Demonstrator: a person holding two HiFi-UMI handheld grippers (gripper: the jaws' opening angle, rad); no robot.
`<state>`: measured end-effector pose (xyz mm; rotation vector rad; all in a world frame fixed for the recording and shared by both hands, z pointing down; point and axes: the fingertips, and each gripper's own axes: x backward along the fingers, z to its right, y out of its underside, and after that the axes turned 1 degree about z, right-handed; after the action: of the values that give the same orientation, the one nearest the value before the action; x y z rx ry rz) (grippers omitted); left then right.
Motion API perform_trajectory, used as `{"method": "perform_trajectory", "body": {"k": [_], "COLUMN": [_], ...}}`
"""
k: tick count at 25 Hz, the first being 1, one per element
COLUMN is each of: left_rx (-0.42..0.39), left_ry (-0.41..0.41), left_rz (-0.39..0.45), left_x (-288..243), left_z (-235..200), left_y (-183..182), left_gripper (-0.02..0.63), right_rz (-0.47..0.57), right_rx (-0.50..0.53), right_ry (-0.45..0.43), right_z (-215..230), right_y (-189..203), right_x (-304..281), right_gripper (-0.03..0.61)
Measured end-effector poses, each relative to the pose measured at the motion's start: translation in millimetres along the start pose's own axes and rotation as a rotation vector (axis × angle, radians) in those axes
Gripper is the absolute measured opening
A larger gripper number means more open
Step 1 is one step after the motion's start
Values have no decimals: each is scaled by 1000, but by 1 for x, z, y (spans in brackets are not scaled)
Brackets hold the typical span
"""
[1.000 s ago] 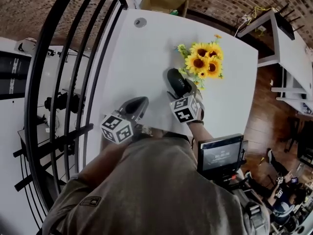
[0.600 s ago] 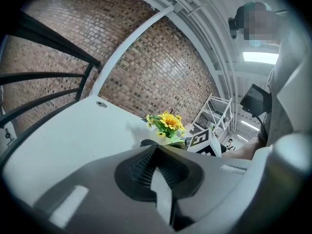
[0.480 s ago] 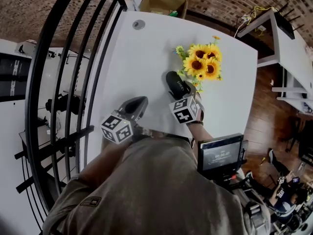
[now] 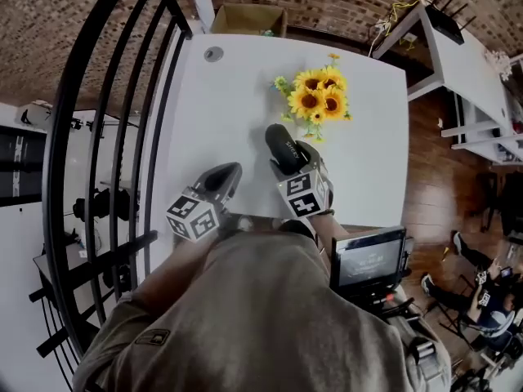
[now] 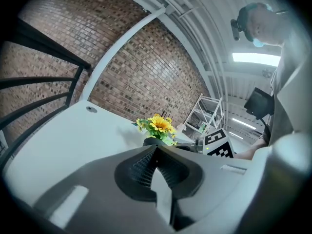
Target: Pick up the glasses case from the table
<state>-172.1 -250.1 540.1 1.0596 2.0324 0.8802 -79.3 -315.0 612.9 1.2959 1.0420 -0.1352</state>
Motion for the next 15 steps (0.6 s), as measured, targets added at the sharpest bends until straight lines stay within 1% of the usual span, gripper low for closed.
{"method": "perform_trajectory", "body": {"k": [9, 12, 15], "left_rx": [-50, -62, -68], "left_ry": [109, 166, 214], "left_rz": [3, -11, -19], "left_x": [22, 24, 26], "left_z": [30, 42, 56], "left_y": [2, 6, 7], "left_gripper": [2, 2, 2], "right_rz": [132, 167, 197], "right_rx": [-128, -167, -226], "right_ry": [105, 164, 201], "right_z": [-19, -23, -27], "right_y": [-13, -11, -9], "right_x": [69, 94, 118], "right_gripper": [345, 345, 345]}}
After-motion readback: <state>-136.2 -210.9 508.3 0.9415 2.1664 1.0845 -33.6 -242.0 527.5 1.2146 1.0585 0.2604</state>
